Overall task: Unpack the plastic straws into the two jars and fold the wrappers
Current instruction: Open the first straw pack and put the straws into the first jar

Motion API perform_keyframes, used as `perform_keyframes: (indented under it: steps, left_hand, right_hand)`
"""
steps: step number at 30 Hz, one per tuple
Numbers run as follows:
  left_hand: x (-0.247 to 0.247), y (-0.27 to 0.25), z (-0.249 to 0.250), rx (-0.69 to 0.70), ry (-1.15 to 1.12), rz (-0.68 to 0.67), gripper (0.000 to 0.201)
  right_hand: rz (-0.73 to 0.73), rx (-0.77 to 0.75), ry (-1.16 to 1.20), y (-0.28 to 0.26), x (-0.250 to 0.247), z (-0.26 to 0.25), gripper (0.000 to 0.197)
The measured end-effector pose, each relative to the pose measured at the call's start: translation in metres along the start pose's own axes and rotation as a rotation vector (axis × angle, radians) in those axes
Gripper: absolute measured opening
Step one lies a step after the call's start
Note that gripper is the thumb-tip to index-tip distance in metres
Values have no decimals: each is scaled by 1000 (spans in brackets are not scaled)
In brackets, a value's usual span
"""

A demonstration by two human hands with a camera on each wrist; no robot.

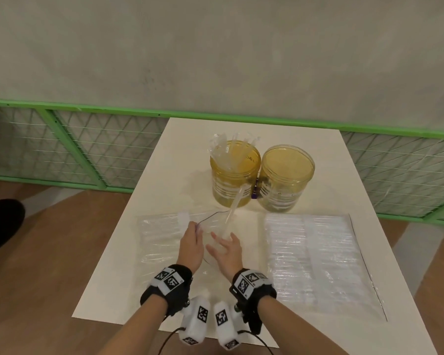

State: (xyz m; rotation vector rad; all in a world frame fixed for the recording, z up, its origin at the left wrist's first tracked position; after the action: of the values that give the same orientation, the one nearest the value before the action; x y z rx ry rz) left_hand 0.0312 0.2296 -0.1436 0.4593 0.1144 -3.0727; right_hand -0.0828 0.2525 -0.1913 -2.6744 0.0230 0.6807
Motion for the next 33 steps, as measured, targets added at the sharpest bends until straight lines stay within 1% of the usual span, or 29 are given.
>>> perform_keyframes:
  steps: [1,2,3,4,5,6,8,9,10,12,13,14,16,17,19,20,21,22,24,26,28,30,33]
  left_hand:
    - [1,-1,0,0,-13,13,16]
    - [1,-1,0,4,-23,21,16]
    - [1,-1,-1,13,-28,17,17]
    - [0,-1,-3,22,-29,1,19]
    - [-1,-1,-5,28,-17,-24,21]
    - [-2,-1,-6,31,-4,-54,22]
    - [-3,-2,-6,39,15,-97,22]
    - [-3,-3,-5,46,19,-105,23]
    - [-4,-3,-3,49,16,-103,23]
    - [-6,-3,0,37,0,-77,23]
    - [-8,-2,2,28,-11,-50,21]
    - [-10,-2,3,20,-24,-17,19]
    - [-12,-2,7,26,-60,32,21]
    - [-12,-2,9,32,-70,41,24]
    - [-8,-4,11,41,-67,39,26]
    - [-5,-6,10,41,-64,32,26]
    - [-2,-7,9,40,-63,21,26]
    - [0,-9,8,41,-63,9,25]
    - [2,-10,6,42,-69,-15,25]
    - [4,-10,5,27,-74,-46,23]
    - [6,-10,5,3,-72,-90,19]
    - [9,-8,8,-1,-75,-120,19]
    - [10,-7,12,1,-71,-131,16]
  right_hand:
    - [-2,-30,-145,-1,-2,0,58]
    - [3,-51,-242,-1,-7,-3,70]
    - [20,-38,-267,1,-13,-3,80]
    - [64,-9,-213,3,-23,-4,86]
    - [116,38,-92,6,-31,-3,86]
    - [151,80,62,8,-38,-3,82]
    - [112,178,343,15,-39,-6,69]
    - [90,212,431,18,-37,-9,60]
    - [97,221,469,20,-37,-12,47]
    - [158,245,417,20,-42,-14,17]
    - [176,285,388,18,-42,-7,6]
    - [162,348,396,13,-39,1,4]
    - [66,455,483,5,-26,18,7]
    - [12,479,475,2,-21,23,14]
    - [-92,483,336,-3,-14,26,40]
    - [-121,477,254,-5,-14,26,52]
    - [-126,475,186,-6,-15,25,60]
    - [-120,473,127,-8,-19,24,64]
    - [-117,469,43,-8,-22,22,67]
    - [-145,465,-3,-6,-21,17,65]
    - [-144,480,34,-2,-19,11,63]
    - [-150,514,110,-1,-18,9,66]
    - [-166,533,99,-1,-17,8,69]
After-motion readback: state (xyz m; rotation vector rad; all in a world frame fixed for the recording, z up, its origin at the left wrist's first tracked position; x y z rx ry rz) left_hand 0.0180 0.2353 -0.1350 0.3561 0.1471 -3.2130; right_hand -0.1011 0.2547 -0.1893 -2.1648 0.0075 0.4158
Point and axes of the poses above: each hand's wrist, its own y-axis towards the middle knuckle, its own x-axis out of the palm, z = x × y, the point moved 6 cm from there along y, towards the middle knuckle, and after that the axes turned 11 degrees about -y, right-handed, at the moved point
